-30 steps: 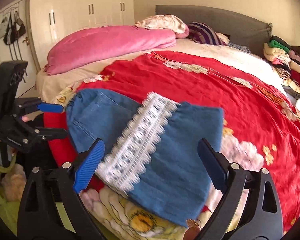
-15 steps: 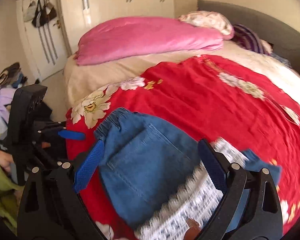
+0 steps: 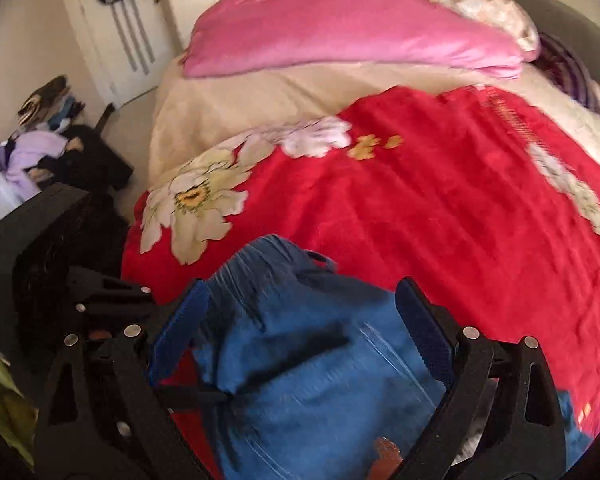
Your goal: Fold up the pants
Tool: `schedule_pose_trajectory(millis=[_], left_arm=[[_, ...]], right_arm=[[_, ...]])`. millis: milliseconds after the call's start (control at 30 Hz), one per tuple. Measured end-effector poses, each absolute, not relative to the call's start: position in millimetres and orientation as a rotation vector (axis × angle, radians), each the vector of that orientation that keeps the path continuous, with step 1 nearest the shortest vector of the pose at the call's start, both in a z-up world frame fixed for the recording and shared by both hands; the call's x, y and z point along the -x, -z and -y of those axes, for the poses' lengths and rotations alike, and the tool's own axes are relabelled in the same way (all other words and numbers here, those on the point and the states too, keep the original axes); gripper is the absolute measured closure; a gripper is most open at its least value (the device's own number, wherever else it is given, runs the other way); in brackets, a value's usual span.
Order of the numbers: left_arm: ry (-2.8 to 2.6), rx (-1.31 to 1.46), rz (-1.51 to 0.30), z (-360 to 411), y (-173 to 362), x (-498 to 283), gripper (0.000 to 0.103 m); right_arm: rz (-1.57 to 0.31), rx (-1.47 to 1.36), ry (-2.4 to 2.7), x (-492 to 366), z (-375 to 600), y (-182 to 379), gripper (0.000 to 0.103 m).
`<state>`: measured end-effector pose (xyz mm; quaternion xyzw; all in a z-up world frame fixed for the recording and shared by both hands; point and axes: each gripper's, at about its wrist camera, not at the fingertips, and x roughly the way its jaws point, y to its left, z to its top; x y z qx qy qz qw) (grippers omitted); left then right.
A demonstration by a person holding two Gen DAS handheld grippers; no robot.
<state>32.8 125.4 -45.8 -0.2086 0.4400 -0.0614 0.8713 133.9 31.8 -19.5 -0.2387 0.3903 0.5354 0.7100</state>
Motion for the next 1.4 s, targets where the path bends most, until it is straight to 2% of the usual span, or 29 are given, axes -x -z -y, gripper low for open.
schedule_pose_trajectory(millis=[167,200,233,267,367,433,633,700,900,967,1000,1067,1100,1133,1167,1400], left_arm=[[0.135,0.443,-0.922,-125.5,48.1,-34.0,0.061],[0.135,0.444,-0.922,-124.8,47.9,-33.4,0.061],[0.137,0.452,-0.921,-125.3,48.2,-33.3,0.061],[0.137,0.458,-0.92,-126.4,48.1,-32.9,0.06],[0.142,0.491,-0.915,-129.4,45.5,-31.5,0.055],[0.141,0.494,-0.897,-128.8,38.6,-27.3,0.039],[0.202,0.538,-0.859,-123.1,20.6,-29.9,0.016],[0.235,0.53,-0.867,-112.2,18.1,-36.5,0.013],[0.399,0.588,-0.897,-74.1,20.3,-66.9,0.013],[0.441,0.596,-0.898,-59.9,20.4,-75.8,0.015],[0.464,0.591,-0.893,-51.4,18.4,-78.7,0.021],[0.514,0.56,-0.88,-34.3,12.5,-84.0,0.024],[0.535,0.538,-0.872,-25.8,9.7,-87.1,0.024],[0.57,0.506,-0.866,-13.3,5.4,-86.7,0.024],[0.593,0.485,-0.864,-5.3,3.9,-86.7,0.024],[0.65,0.348,-0.917,46.2,12.3,-83.0,0.023]], right_arm=[[-0.907,0.615,-1.207,-134.1,-58.3,39.2,0.015],[-0.929,0.612,-1.221,-136.4,-60.7,44.5,0.02],[-0.952,0.611,-1.236,-138.5,-61.7,49.8,0.046],[-0.98,0.616,-1.246,-139.8,-62.3,54.5,0.057],[-0.977,0.558,-1.26,-144.4,-50.6,50.3,0.071],[-0.961,0.465,-1.288,-150.4,-32.3,37.1,0.075],[-0.874,0.277,-1.344,-161.5,28.0,-1.5,0.076],[-0.841,0.227,-1.341,-165.7,53.2,-12.3,0.076],[-0.779,0.153,-1.317,-179.1,100.0,-28.4,0.076],[-0.765,0.133,-1.305,-180.6,112.2,-28.9,0.076],[-0.756,0.122,-1.303,-180.6,117.7,-28.9,0.076],[-0.722,0.09,-1.298,-179.6,136.8,-31.2,0.072],[-0.702,0.074,-1.277,-179.1,149.2,-32.2,0.064],[-0.685,0.048,-1.245,-179.4,163.5,-32.7,0.052],[-0.675,0.023,-1.21,-180.3,176.6,-31.9,0.049],[-0.724,0.021,-0.909,-160.3,244.6,6.9,0.049]])
